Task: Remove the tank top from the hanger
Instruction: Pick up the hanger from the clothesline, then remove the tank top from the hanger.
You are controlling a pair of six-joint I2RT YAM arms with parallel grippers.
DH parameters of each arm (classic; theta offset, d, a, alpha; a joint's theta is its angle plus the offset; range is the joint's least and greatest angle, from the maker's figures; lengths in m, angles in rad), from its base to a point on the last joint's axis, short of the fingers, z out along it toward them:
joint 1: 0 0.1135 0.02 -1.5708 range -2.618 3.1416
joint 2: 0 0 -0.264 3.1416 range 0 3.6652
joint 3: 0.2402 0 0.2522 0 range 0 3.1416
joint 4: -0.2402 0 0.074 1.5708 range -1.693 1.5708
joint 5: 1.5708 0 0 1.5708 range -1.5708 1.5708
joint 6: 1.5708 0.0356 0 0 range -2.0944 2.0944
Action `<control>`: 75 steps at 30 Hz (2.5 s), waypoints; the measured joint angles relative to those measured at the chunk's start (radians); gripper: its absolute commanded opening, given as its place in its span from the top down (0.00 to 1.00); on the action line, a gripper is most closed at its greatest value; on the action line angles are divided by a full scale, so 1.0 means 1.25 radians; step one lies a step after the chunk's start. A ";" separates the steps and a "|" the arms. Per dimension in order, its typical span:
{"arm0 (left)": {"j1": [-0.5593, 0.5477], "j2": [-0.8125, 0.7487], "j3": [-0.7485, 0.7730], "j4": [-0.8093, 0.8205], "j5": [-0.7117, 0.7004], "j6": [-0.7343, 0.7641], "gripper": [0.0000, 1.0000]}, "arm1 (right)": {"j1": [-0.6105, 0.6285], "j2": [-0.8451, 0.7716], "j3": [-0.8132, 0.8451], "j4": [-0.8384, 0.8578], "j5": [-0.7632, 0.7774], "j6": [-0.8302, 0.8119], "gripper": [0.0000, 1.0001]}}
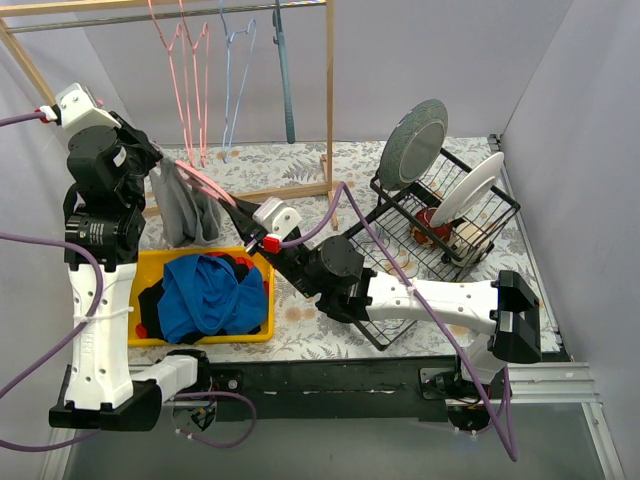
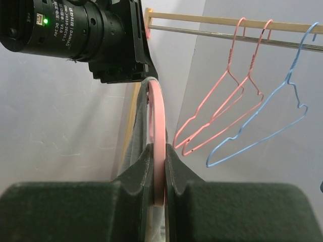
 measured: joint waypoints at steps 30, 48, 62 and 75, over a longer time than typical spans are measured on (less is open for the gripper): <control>0.000 -0.217 -0.085 0.205 0.334 0.144 1.00 | -0.198 0.001 0.255 -0.418 -0.554 0.222 0.26; 0.000 -0.220 -0.137 0.229 0.423 0.097 1.00 | -0.175 0.219 0.529 -0.536 -0.685 0.299 0.75; 0.000 -0.159 -0.136 0.230 0.269 0.111 1.00 | -0.124 0.219 0.532 -0.571 -0.815 0.290 0.99; 0.000 -0.101 -0.065 0.195 0.182 0.122 1.00 | -0.067 0.186 0.289 -0.661 -0.747 0.225 0.99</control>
